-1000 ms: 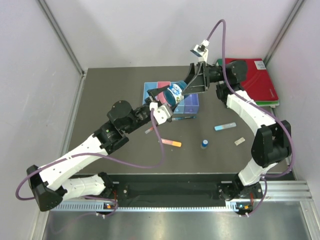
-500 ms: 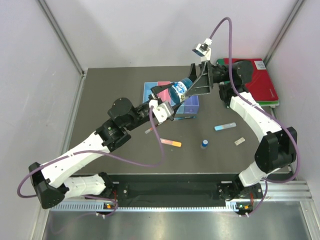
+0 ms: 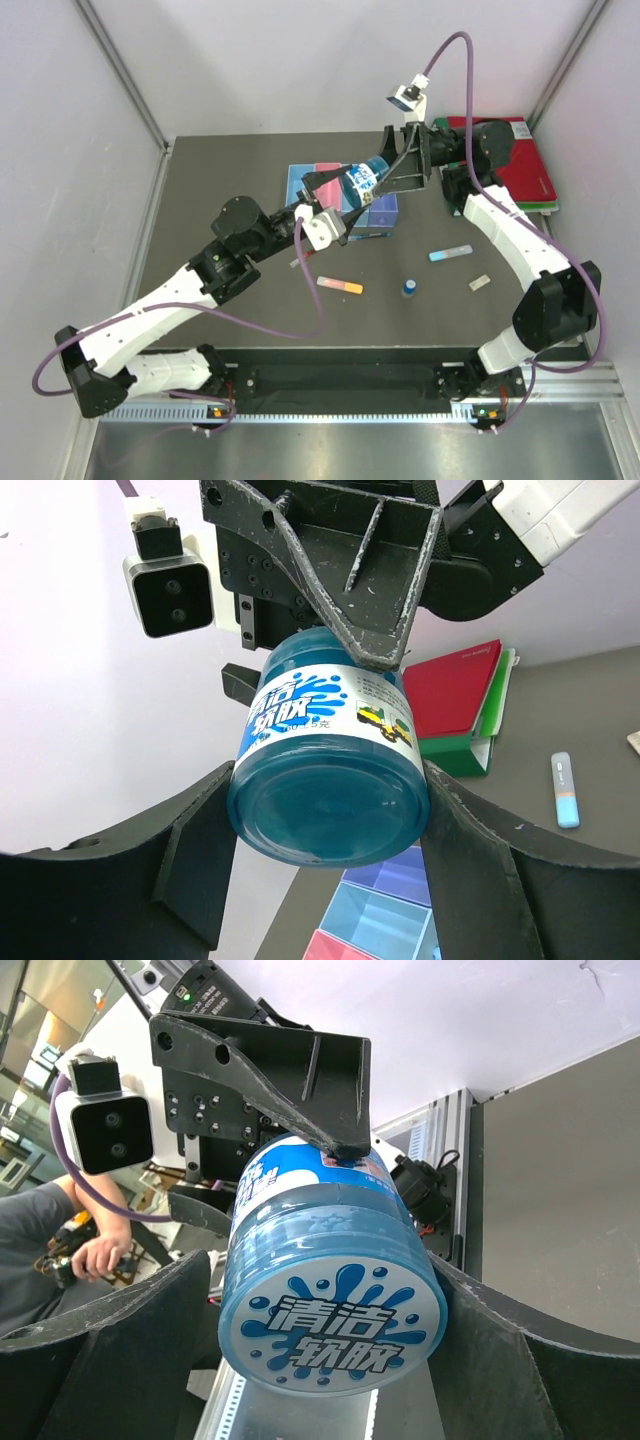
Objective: Sort the stationery into containers
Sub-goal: Place the stationery in the storage box.
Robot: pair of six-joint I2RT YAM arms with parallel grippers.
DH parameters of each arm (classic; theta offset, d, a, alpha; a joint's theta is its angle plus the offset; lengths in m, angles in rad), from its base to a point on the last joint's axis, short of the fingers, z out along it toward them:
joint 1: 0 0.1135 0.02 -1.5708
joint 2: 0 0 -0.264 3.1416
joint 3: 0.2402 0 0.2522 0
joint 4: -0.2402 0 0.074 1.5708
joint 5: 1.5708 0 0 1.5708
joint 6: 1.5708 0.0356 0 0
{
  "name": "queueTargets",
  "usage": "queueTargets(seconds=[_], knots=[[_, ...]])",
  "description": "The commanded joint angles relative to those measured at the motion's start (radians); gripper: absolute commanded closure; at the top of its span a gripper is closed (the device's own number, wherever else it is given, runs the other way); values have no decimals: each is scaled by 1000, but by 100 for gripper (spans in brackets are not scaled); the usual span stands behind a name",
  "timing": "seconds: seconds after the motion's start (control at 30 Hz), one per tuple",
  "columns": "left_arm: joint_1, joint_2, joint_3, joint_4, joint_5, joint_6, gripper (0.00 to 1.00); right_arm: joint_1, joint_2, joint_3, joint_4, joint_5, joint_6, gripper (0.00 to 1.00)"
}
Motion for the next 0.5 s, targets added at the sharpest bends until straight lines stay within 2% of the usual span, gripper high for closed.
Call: queueTargets(seconds=[0.0, 0.17, 0.33, 0.47], knots=[[12, -26, 13, -47, -50, 39, 100, 11, -48, 37, 51, -82, 9, 20], [12, -53, 3, -78, -52, 63, 100, 0, -39, 31, 63, -85, 12, 20], [12, -61, 0, -88, -53, 80, 100, -1, -39, 19, 69, -88, 12, 33], [12, -64, 0, -90, -63, 88, 100, -4, -40, 2, 75, -94, 12, 37]])
